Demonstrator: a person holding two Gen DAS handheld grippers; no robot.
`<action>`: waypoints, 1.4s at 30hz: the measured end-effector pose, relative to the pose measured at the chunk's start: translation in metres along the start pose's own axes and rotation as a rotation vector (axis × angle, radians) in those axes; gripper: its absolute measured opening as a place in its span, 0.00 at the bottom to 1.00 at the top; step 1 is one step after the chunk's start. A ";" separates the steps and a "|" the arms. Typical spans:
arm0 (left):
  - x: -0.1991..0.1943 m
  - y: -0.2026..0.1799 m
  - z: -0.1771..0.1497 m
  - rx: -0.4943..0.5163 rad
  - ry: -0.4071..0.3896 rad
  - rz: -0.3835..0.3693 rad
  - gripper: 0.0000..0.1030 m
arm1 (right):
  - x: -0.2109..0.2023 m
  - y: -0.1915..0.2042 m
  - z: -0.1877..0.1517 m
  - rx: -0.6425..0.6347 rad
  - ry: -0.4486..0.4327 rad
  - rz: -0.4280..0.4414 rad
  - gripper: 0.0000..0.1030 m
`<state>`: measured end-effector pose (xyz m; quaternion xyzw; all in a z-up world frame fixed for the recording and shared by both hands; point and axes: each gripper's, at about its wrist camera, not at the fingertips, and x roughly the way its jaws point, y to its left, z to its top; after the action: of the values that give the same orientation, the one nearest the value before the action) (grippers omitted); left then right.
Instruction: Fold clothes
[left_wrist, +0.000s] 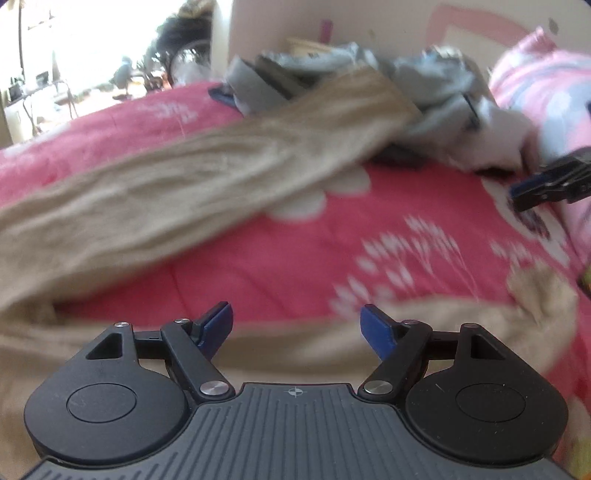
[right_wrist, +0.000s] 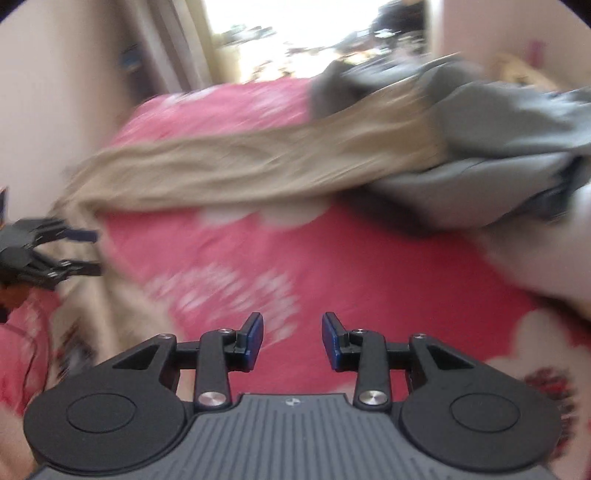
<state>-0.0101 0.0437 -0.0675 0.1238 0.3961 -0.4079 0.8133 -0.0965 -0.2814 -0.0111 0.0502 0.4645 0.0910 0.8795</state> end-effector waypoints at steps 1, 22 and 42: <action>-0.003 -0.005 -0.007 0.006 0.015 -0.010 0.74 | 0.007 0.010 -0.005 -0.019 0.012 0.036 0.36; 0.009 -0.042 -0.062 0.043 0.171 -0.013 0.83 | 0.109 0.107 -0.001 -0.238 0.173 0.254 0.02; 0.006 -0.036 -0.068 0.013 0.200 -0.089 0.82 | 0.142 0.050 0.078 -0.087 0.010 -0.121 0.20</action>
<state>-0.0722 0.0532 -0.1127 0.1514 0.4780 -0.4317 0.7498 0.0406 -0.2032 -0.0731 -0.0170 0.4667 0.0581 0.8823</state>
